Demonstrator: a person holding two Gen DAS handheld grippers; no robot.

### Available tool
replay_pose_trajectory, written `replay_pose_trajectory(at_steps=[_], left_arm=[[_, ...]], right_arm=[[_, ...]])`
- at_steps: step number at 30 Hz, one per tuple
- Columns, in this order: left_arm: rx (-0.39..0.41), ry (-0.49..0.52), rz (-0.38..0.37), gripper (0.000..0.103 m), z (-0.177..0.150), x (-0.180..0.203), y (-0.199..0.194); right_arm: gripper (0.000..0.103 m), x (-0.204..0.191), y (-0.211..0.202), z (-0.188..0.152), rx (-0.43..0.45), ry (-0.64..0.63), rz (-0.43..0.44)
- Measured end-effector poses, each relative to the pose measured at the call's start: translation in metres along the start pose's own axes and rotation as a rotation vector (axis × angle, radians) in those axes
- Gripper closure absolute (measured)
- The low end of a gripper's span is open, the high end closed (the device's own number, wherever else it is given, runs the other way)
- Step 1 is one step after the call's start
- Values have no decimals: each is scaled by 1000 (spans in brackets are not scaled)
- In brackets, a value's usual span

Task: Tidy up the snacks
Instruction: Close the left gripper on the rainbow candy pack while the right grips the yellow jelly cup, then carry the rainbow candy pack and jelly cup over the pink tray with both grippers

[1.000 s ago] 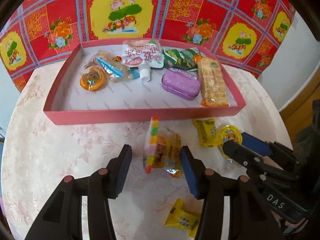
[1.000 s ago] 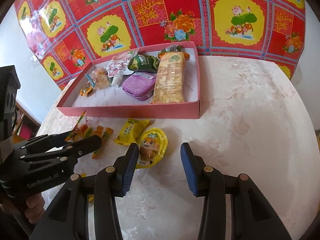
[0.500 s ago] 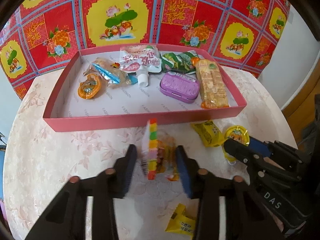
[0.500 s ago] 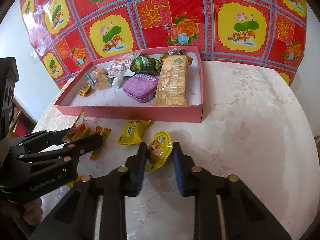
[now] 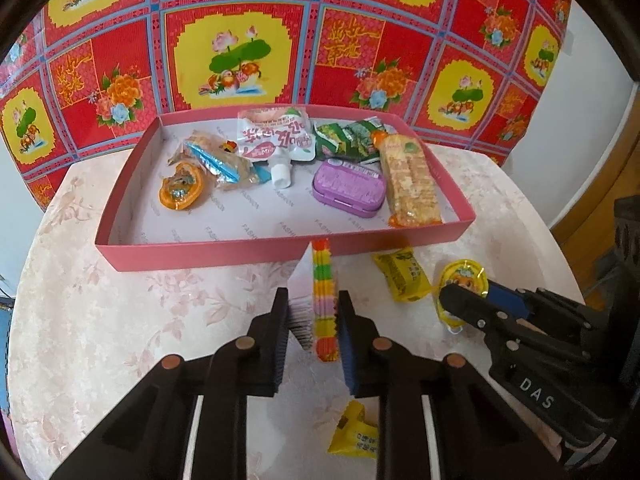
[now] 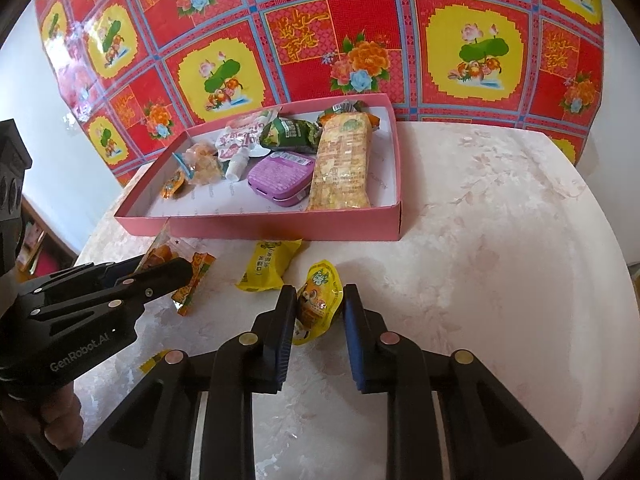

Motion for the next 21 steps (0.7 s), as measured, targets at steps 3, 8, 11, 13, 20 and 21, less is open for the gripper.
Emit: replay_pose_trajectory(at_steps=[3, 8, 11, 13, 20, 21], left_arm=[[11, -2, -1, 80, 0, -1, -5], [33, -6, -2, 80, 2, -2, -14], [43, -8, 2, 80, 4, -3, -18], [48, -8, 7, 80, 5, -5, -21], [75, -14, 20, 80, 15, -12, -31], [77, -15, 22, 80, 17, -13, -31]], right_arm=[[78, -2, -3, 0, 6, -1, 2], [78, -6, -8, 1, 16, -9, 2], [78, -8, -10, 2, 20, -14, 3], [78, -8, -12, 3, 21, -13, 4], [78, -8, -15, 9, 29, -15, 5], [78, -8, -15, 11, 29, -14, 5]])
Point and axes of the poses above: each gripper's, at about its wrist camera, not at the fingertips, and y roughly the way its jaws point, x to its right, z to its top, the point moved 8 cm from there along y, roughly the way its jaws point, and after that the axes turned 6 degrees about -z, right-handed, at the moved point
